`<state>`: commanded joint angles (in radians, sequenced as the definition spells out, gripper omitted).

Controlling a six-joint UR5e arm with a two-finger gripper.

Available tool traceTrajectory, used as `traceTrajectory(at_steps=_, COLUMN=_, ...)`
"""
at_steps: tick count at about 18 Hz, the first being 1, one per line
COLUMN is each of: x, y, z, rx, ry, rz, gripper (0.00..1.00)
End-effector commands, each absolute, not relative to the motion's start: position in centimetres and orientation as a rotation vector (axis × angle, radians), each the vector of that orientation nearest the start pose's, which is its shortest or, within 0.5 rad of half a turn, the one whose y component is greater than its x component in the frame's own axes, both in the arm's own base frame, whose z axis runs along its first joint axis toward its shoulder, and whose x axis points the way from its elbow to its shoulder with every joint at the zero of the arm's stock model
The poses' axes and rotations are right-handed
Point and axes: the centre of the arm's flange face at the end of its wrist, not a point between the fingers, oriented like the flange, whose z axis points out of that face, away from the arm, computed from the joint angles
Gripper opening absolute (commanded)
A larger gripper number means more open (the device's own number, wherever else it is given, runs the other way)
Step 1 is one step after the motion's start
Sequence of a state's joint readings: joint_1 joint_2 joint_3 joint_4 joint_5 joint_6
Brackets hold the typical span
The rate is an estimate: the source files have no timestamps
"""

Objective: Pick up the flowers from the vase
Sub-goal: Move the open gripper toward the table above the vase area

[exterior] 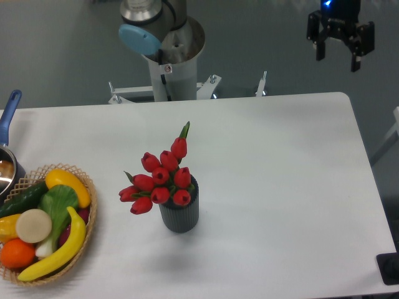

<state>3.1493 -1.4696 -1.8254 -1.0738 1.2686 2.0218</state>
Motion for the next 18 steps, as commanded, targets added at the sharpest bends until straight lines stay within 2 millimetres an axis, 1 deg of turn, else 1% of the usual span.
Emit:
traceTrajectory(at_steps=2, x=-46.8, y=15.9, z=46.3, rx=-2.779, ry=0.703, rz=0.572, gripper=1.00)
traceTrajectory(at_steps=7, x=-46.6, y=16.5, z=46.2, rx=-2.772, ry=0.703, rz=0.562, gripper=1.00)
traceTrajectory(at_steps=11, x=-46.6, y=16.6, z=46.0, rx=-2.771, ry=0.702, rz=0.555, gripper=1.00)
traceTrajectory(at_steps=13, x=-46.6, y=16.8, z=45.9, rx=-2.746, ry=0.699, rz=0.553, gripper=1.00)
traceTrajectory(at_steps=16, x=-45.9, y=17.5, z=44.6, rx=-2.671, ry=0.682, rz=0.519, gripper=1.00)
traceTrajectory(at_steps=18, x=-45.6, y=17.6, z=44.3, rx=-2.667, ry=0.655, rz=0.506, gripper=1.00)
